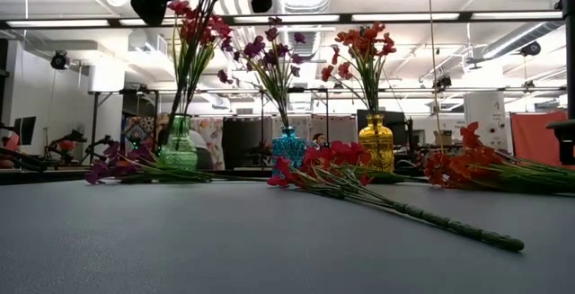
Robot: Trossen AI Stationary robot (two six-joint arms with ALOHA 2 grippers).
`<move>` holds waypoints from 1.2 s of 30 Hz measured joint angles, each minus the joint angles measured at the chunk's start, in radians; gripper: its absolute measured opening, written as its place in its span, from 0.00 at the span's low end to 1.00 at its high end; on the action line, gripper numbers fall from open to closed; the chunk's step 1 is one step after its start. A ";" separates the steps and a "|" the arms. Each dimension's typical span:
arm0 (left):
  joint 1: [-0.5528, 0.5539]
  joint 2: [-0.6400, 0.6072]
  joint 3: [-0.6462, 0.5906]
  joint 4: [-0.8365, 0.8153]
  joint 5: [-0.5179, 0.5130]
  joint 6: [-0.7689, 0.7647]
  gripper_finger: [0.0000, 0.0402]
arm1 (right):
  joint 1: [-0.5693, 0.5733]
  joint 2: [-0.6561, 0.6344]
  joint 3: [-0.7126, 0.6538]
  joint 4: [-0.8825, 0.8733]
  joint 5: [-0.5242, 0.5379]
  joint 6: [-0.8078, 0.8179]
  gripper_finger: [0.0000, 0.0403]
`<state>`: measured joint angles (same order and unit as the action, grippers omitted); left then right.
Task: Sort flowers into vase by color
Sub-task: Put the left pink flower into the green vase
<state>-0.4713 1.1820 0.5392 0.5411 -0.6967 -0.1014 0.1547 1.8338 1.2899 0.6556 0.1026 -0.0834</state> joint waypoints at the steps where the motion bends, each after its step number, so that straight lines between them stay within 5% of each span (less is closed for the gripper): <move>1: -0.001 0.000 0.000 -0.002 0.002 -0.010 0.03 | 0.000 -0.005 -0.001 -0.012 0.002 0.000 0.26; 11: -0.004 -0.087 0.048 -0.235 -0.003 -0.078 0.34 | -0.006 -0.055 -0.001 -0.115 -0.006 -0.015 0.07; 14: -0.012 -0.126 0.100 -0.522 0.039 -0.201 0.45 | -0.012 -0.104 -0.001 -0.192 0.000 -0.019 0.04; 18: -0.027 -0.137 0.193 -0.994 0.157 -0.617 0.53 | -0.034 -0.182 -0.001 -0.287 0.002 -0.001 0.04; 22: -0.107 -0.097 0.200 -1.203 0.157 -0.858 0.54 | -0.076 -0.222 -0.001 -0.288 0.002 0.004 0.04; 36: -0.286 -0.070 0.285 -1.260 -0.076 -0.933 0.48 | -0.271 -0.156 0.037 0.012 -0.049 -0.062 0.04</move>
<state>-0.7576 1.1122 0.8238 -0.7191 -0.7728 -1.0340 -0.1165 1.6782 1.3270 0.6674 0.0534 -0.1456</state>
